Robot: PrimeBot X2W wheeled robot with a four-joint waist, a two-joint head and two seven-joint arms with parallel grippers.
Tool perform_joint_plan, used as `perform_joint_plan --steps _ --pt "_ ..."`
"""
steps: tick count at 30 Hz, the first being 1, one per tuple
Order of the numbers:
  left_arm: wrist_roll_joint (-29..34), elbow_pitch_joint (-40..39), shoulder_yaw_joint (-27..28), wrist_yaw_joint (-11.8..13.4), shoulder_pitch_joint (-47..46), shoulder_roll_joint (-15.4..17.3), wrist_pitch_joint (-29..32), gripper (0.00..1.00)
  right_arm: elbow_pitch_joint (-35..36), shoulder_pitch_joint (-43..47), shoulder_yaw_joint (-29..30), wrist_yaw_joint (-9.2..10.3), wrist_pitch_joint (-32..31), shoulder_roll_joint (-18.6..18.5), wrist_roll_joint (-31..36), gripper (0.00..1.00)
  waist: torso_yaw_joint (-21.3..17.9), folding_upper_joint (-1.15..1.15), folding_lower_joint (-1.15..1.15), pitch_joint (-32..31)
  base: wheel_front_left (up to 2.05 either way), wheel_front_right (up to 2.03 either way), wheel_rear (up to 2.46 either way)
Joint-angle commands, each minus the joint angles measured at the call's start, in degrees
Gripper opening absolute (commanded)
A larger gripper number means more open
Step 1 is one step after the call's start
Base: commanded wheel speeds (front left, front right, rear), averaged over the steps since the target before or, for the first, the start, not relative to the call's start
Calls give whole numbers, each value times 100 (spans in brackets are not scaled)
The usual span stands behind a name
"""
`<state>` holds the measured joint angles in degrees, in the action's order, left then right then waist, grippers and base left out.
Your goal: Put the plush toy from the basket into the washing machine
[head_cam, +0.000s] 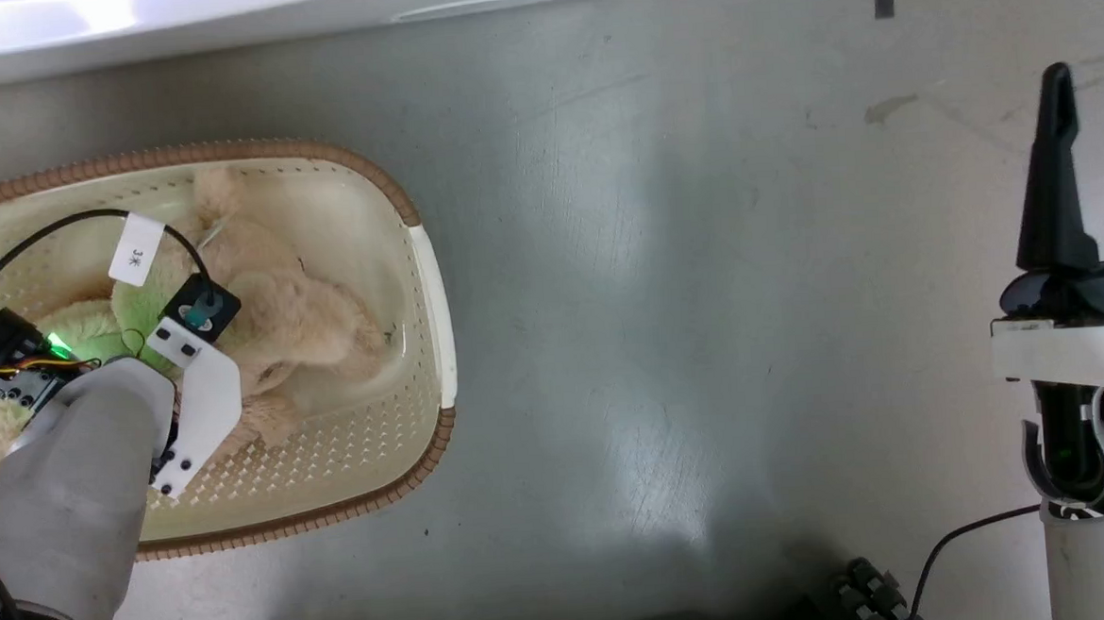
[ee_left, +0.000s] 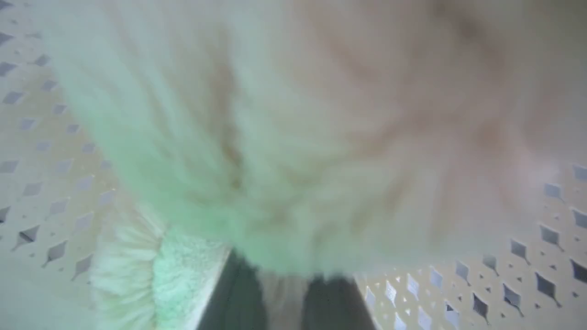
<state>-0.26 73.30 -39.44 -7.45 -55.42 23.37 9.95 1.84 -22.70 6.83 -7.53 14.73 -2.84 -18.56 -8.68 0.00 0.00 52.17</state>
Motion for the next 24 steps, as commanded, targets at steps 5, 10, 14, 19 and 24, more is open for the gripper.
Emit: perform_joint_plan --steps 5,10,14,19,24 --pt "-177 65 -125 -2 202 22 -173 0 -182 -39 -28 4 27 -4 -11 100 29 0 0 -412 0 0 0" --pt "-340 65 -226 -2 381 -107 -380 0 -304 89 -7 4 27 -4 18 100 98 0 0 -766 0 0 0" --pt "-490 66 -370 -3 552 -212 -566 0 -420 234 28 4 27 -4 61 100 199 0 0 -1145 0 0 0" --pt "-718 66 -574 -3 733 -322 -808 0 -553 424 64 4 27 -4 134 100 357 0 0 -1621 0 0 0" --pt "-1088 65 -830 -3 916 -476 -1087 0 -711 714 119 4 27 -4 210 100 560 0 0 -2229 0 0 0"
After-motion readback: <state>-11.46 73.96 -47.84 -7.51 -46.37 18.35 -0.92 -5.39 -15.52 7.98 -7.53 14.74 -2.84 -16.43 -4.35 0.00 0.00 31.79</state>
